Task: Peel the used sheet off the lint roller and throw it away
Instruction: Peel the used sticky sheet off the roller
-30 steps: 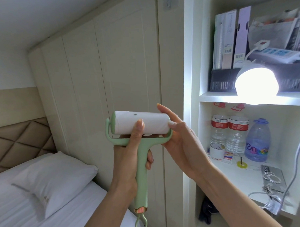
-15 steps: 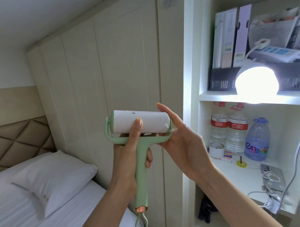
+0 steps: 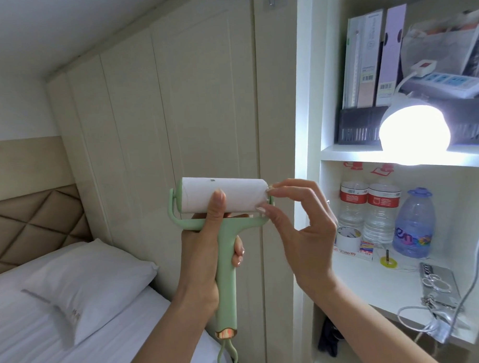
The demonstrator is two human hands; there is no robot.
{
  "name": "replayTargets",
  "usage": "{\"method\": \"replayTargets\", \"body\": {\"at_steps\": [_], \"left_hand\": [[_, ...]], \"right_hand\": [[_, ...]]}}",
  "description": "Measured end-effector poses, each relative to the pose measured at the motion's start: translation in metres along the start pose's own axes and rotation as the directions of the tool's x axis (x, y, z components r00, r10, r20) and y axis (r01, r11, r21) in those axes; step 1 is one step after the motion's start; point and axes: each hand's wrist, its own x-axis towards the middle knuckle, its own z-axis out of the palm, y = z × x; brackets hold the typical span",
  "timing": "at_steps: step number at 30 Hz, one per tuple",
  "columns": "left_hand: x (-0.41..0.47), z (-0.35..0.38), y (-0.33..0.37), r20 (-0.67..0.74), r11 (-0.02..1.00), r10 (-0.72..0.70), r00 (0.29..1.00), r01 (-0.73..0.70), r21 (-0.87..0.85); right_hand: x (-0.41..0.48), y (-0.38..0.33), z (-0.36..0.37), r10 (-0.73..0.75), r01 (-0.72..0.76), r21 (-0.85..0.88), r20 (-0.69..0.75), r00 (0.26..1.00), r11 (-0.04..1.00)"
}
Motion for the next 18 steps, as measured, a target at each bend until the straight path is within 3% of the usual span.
{"method": "replayTargets", "body": {"at_steps": [6,13,18], "left_hand": [[0.0013,0.0002,-0.0016,0.030,1.000,-0.011,0.999,0.011,0.019],[0.0036,-0.0028,-0.0058,0.121,0.999,-0.030,0.992,0.033,-0.022],[0.0039,-0.0026,-0.0099,0.098,0.998,-0.067,0.993,0.068,-0.015]], "right_hand": [[-0.0021,-0.0013,0.0006,0.003,-0.004,-0.015,-0.093,0.996,1.000],[0.0013,0.0051,0.0043,-0.005,-0.009,-0.234,-0.062,0.998,0.972],[0.0008,0.0077,0.0062,0.072,-0.079,-0.202,-0.045,0.996,0.976]]}}
